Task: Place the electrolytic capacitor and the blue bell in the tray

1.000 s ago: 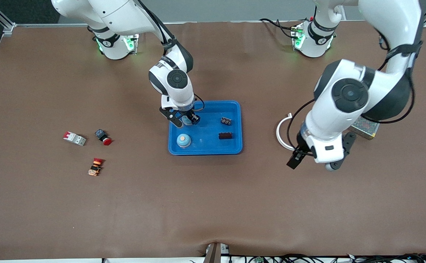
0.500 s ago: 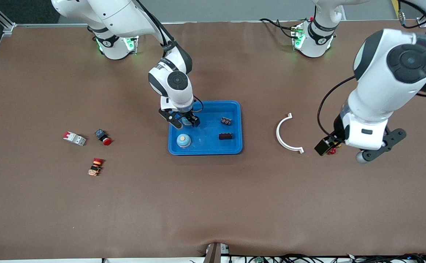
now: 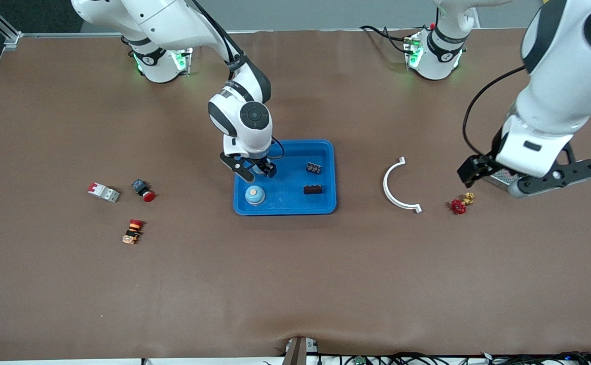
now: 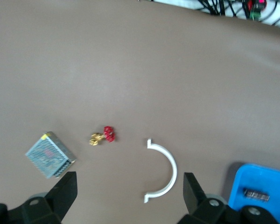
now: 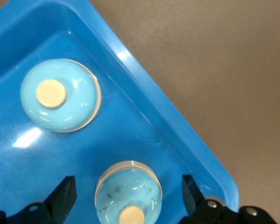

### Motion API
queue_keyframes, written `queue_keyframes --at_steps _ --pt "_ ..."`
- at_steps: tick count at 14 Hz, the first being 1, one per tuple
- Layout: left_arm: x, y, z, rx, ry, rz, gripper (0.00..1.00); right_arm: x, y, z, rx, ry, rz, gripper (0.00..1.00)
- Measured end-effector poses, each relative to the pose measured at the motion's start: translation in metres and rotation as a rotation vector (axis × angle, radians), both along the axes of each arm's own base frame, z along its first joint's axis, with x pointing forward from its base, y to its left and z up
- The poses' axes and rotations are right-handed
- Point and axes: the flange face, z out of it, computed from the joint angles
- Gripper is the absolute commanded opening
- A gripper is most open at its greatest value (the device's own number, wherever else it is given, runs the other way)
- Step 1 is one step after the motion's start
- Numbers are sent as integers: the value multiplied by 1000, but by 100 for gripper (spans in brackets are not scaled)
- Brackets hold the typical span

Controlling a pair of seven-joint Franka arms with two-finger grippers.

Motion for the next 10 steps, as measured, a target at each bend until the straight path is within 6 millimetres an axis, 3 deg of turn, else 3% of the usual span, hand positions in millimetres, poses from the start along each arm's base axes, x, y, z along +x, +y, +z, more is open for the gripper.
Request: queue_keyframes --at_steps 3,5,7,9,10 --pt "-12 49 21 -15 39 -105 100 6 -10 3 -48 58 89 100" --pt "-25 59 26 -6 54 -148 100 31 -41 29 -140 221 256 100" --pt "-41 60 25 5 69 -177 100 74 -92 87 -146 355 391 100" --pt "-53 63 27 12 74 -196 100 111 -165 139 -78 399 508 100" --pt "-56 67 29 14 75 -211 100 124 -204 155 -44 407 550 100"
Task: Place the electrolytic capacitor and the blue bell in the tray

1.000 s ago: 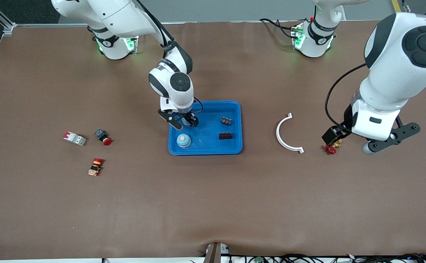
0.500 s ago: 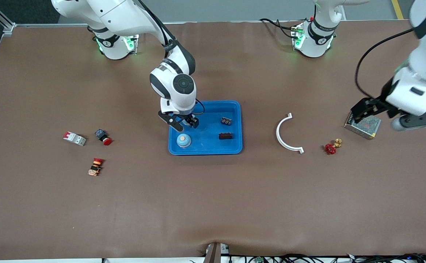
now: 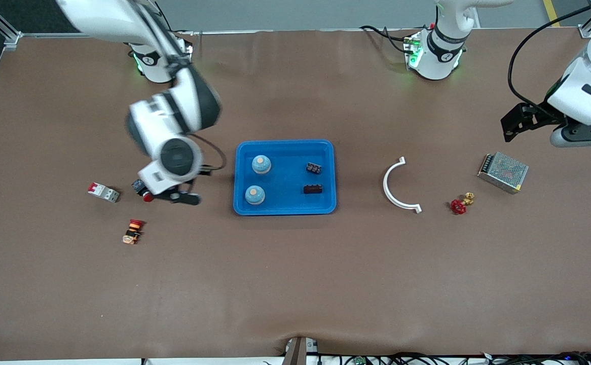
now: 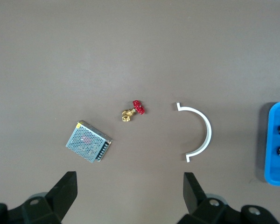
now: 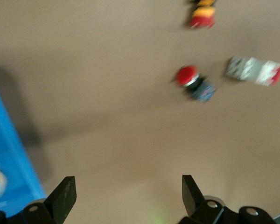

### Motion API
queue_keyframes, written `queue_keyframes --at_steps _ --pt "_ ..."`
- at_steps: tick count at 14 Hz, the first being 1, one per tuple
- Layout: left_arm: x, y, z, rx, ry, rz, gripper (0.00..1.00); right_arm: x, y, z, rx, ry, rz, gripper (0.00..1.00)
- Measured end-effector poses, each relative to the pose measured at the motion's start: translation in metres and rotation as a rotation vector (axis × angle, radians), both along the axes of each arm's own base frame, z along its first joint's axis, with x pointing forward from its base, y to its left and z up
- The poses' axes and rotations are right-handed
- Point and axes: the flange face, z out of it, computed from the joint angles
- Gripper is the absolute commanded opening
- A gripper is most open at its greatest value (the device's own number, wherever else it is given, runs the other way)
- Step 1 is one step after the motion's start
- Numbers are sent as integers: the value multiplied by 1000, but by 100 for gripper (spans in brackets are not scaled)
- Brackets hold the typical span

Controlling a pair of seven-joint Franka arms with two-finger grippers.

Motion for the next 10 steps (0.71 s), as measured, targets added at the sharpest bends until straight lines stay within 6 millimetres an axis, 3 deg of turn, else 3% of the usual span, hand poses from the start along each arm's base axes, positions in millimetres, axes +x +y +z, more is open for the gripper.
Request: queue_keyframes --at_steps 2,4,8,10 --pt "-5 10 2 3 2 -19 100 19 -69 13 62 29 49 100" --pt "-9 13 3 4 4 -25 100 29 -124 14 106 53 82 100" --pt "-19 8 4 -31 5 -29 100 34 -214 35 175 38 83 100" --pt "-21 7 5 -42 5 -30 100 31 -239 63 199 -13 49 100"
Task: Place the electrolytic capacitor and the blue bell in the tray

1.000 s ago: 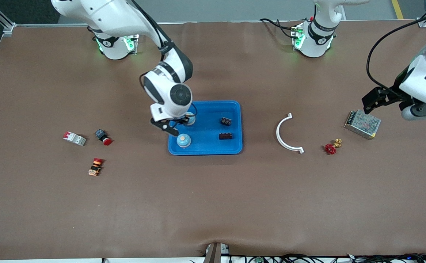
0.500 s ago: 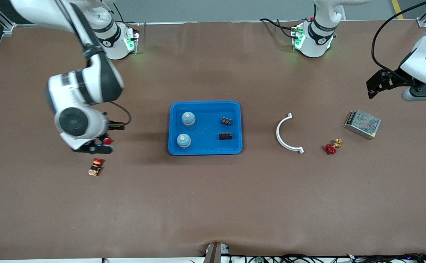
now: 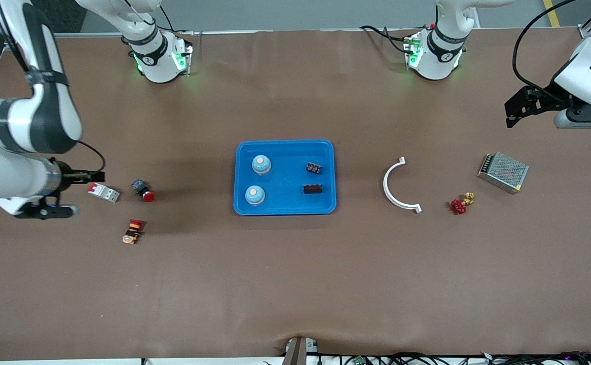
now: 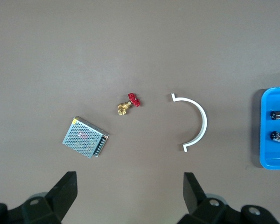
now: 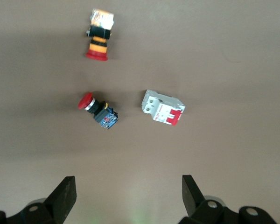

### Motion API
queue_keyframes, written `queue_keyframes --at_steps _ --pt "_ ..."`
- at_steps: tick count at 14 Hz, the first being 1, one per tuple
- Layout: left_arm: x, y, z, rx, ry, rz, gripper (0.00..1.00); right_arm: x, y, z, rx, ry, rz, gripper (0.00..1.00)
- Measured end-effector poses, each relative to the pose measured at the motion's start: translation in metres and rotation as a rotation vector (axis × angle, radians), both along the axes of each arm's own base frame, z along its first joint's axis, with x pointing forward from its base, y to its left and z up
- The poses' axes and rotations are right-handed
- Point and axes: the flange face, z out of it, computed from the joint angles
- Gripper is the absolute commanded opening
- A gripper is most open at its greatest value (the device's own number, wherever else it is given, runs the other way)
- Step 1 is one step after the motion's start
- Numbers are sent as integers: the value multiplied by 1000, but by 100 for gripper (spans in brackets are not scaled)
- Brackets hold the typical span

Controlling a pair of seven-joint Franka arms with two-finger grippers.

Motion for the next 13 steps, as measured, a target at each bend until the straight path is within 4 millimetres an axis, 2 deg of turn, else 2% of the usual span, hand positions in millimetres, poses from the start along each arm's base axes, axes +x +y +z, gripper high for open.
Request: queue_keyframes --at_steps 3,7,9,11,13 --pt "0 0 -1 -1 1 0 100 -11 -8 60 -4 -104 -39 100" --pt "0 0 0 -2 -2 1 100 -41 3 137 27 -197 -124 100" --pt "0 2 0 -2 -2 4 100 -55 0 171 52 -196 -154 100" --pt "1 4 0 -2 -4 8 100 -63 -9 197 62 -205 -176 100" --pt "1 9 0 -3 -6 17 100 -65 -13 211 62 -221 -183 100"
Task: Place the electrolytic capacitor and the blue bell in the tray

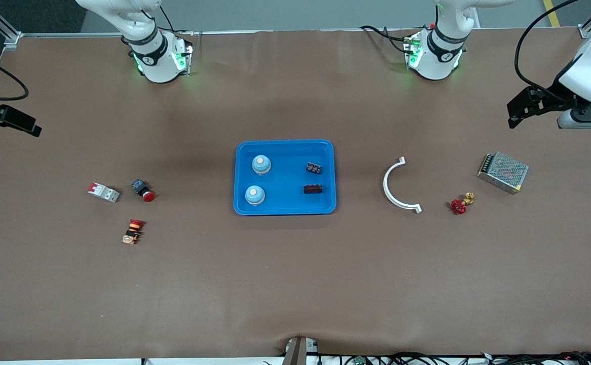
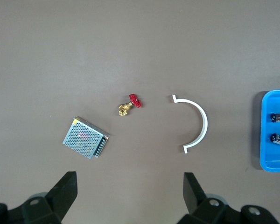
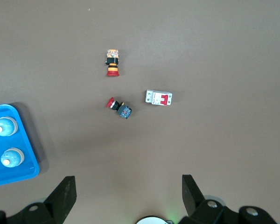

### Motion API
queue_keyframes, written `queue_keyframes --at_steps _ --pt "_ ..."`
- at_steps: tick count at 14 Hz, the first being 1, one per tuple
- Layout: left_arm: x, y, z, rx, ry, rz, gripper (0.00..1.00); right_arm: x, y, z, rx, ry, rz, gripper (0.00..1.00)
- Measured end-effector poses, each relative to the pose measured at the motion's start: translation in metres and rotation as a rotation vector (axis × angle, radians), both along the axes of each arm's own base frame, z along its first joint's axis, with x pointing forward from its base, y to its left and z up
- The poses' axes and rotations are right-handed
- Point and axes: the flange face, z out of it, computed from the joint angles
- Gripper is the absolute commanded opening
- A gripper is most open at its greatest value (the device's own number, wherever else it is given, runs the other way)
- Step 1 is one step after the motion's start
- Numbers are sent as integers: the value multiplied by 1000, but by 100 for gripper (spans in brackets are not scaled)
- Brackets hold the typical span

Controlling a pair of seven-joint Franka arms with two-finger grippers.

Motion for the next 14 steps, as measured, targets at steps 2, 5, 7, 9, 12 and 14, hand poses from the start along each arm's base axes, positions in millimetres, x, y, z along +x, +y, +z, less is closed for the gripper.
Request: queue_keyframes --at_steps 2,5,7,9,12,14 --pt "1 12 0 0 -1 23 100 -1 3 8 -1 -11 5 100" --pt "3 24 1 -1 -7 45 100 -1 5 12 -2 -21 7 100" --pt "3 24 1 -1 -10 45 100 -1 3 15 -2 -27 5 100" --pt "3 24 1 -2 -12 45 100 -1 4 22 -3 -42 6 100" --pt "4 24 3 -2 -18 45 100 -3 5 49 -7 -96 8 100" --pt "4 24 5 -3 -24 45 100 -4 6 57 -8 -112 9 100"
